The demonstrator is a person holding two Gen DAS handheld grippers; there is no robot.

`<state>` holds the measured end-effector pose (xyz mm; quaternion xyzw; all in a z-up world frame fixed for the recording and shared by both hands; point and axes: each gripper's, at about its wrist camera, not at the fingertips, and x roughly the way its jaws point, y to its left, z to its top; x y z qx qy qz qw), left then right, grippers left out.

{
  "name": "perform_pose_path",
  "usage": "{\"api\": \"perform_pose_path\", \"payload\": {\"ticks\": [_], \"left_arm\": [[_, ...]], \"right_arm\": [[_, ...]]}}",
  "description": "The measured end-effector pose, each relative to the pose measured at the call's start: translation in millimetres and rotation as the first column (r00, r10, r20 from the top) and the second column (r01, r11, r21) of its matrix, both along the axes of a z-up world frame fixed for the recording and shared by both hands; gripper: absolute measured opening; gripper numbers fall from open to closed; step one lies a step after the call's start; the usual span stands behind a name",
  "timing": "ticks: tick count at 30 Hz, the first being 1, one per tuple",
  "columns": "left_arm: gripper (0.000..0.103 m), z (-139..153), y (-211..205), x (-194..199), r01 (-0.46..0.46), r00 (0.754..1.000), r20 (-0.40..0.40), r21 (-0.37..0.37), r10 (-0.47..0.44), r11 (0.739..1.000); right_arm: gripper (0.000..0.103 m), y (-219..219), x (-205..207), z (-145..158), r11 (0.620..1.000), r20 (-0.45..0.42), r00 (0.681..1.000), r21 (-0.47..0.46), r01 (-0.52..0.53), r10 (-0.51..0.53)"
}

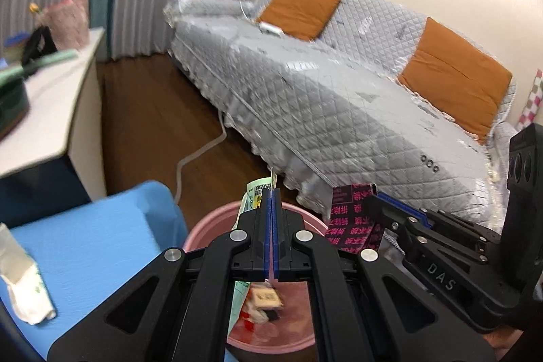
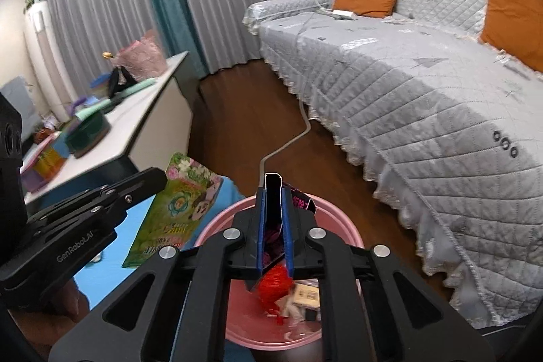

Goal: Collect trash
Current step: 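Open both grippers over the pink bin to drop packet and wrapper, then move both open grippers back over the blue table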

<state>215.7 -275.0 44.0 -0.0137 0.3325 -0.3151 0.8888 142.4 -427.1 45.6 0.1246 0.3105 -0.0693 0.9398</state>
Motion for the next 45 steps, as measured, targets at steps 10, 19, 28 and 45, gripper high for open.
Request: {"api": "perform_pose_path", "payload": {"ticks": [10, 19, 28, 45], "left_arm": [[0.025, 6.8, 36.6, -6.5, -0.081, 0.997, -0.016, 0.005, 0.081, 0.997], [0.049, 33.9, 110.4, -35.9, -0.186, 0.982, 0.043, 0.007, 0.185, 0.983], [0.056, 51.7, 185.0, -73.1, -0.286, 0.951, 0.13, 0.032, 0.28, 0.958], [0.056, 38.4, 327.6, -114.7, -0.497, 0.857, 0.167, 0.014, 0.488, 0.868]], "right_arm": [[0.055, 4.9, -1.6, 5.9, 1.0, 0.012, 1.0, -0.005, 0.028, -0.028], [0.061, 52.0, -9.2, 23.9, 0.997, 0.079, 0.995, -0.048, -0.056, 0.059], [0.059, 103.2, -25.0, 24.7, 0.983, 0.114, 0.977, -0.064, -0.171, 0.178], [0.056, 239.3, -69.0, -17.1, 0.841, 0.035, 0.842, 0.05, -0.539, 0.538]]}}
